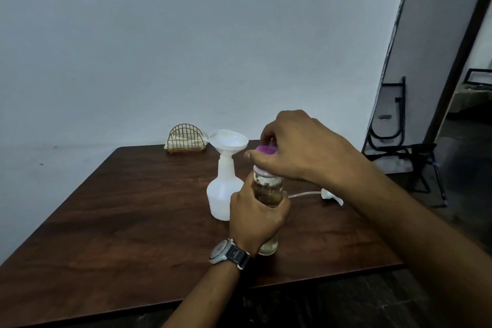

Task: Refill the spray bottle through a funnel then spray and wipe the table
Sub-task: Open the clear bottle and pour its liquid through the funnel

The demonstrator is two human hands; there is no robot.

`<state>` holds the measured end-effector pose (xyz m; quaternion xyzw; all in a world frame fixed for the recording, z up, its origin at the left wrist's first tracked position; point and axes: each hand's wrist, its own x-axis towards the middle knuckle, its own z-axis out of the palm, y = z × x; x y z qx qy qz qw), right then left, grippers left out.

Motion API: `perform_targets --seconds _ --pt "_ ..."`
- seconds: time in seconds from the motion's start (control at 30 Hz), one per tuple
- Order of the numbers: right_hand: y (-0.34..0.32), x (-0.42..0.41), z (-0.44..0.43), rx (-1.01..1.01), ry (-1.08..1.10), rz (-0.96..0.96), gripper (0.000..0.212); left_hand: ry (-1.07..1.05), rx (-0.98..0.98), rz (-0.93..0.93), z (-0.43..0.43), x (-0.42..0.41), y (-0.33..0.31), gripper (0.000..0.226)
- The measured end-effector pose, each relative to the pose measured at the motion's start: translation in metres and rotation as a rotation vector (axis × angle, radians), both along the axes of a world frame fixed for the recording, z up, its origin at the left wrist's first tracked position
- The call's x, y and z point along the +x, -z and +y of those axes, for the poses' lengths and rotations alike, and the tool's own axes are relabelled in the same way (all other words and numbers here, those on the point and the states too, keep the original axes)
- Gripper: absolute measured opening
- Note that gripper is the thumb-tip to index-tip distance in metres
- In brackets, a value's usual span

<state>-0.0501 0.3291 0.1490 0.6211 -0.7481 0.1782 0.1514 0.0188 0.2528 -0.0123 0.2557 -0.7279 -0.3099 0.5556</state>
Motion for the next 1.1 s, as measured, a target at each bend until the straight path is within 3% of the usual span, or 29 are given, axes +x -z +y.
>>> perform_targets --seconds 0.13,0.27,0.33,0.4,0.47,0.53,0.6,0.67,0.73,0.8,0.9,0.97,1.1 --pt "-0.015 -0.011 0.007 0.191 -0.117 -0.195 0.026 0.024 0.028 -0.024 0.000 0.001 -0.002 0.027" --pt "-0.019 -0.028 0.018 0.310 -0.347 -0.527 0.050 0.031 0.048 -0.022 0.000 0.001 -0.002 0.030" --pt "-0.020 -0.027 0.017 0.240 -0.359 -0.599 0.043 0.034 0.044 -0.026 0.001 0.001 -0.003 0.028" --pt "-0.020 -0.021 0.012 0.128 -0.246 -0.429 0.024 0.034 0.034 -0.021 0.000 0.001 -0.003 0.026" --pt "-0.017 -0.014 0.007 0.139 -0.086 -0.176 0.042 0.025 0.031 -0.022 0.001 0.001 -0.003 0.027" --pt "-0.017 -0.010 0.004 0.190 -0.074 -0.073 0.038 0.028 0.031 -0.023 0.001 0.001 -0.003 0.028" --pt "-0.021 -0.011 0.007 0.242 -0.188 -0.155 0.024 0.034 0.041 -0.019 0.001 0.001 -0.003 0.029" --pt "-0.024 -0.012 0.012 0.293 -0.351 -0.365 0.044 0.016 0.041 -0.018 0.002 0.001 -0.003 0.031" --pt "-0.024 -0.013 0.015 0.240 -0.440 -0.560 0.043 0.001 0.038 -0.024 0.001 0.000 -0.002 0.031" --pt "-0.021 -0.013 0.009 0.094 -0.345 -0.467 0.016 0.006 0.045 -0.027 0.001 0.000 -0.002 0.030" --pt "-0.014 -0.013 0.001 0.116 -0.119 -0.124 0.035 0.026 0.044 -0.026 0.001 0.001 -0.002 0.028" --pt "-0.012 -0.010 0.001 0.122 -0.172 -0.186 0.033 0.034 0.035 -0.019 0.001 0.001 -0.003 0.026" --pt "-0.010 -0.006 0.004 0.072 -0.382 -0.483 0.022 0.021 0.030 -0.013 0.003 0.001 -0.005 0.023"
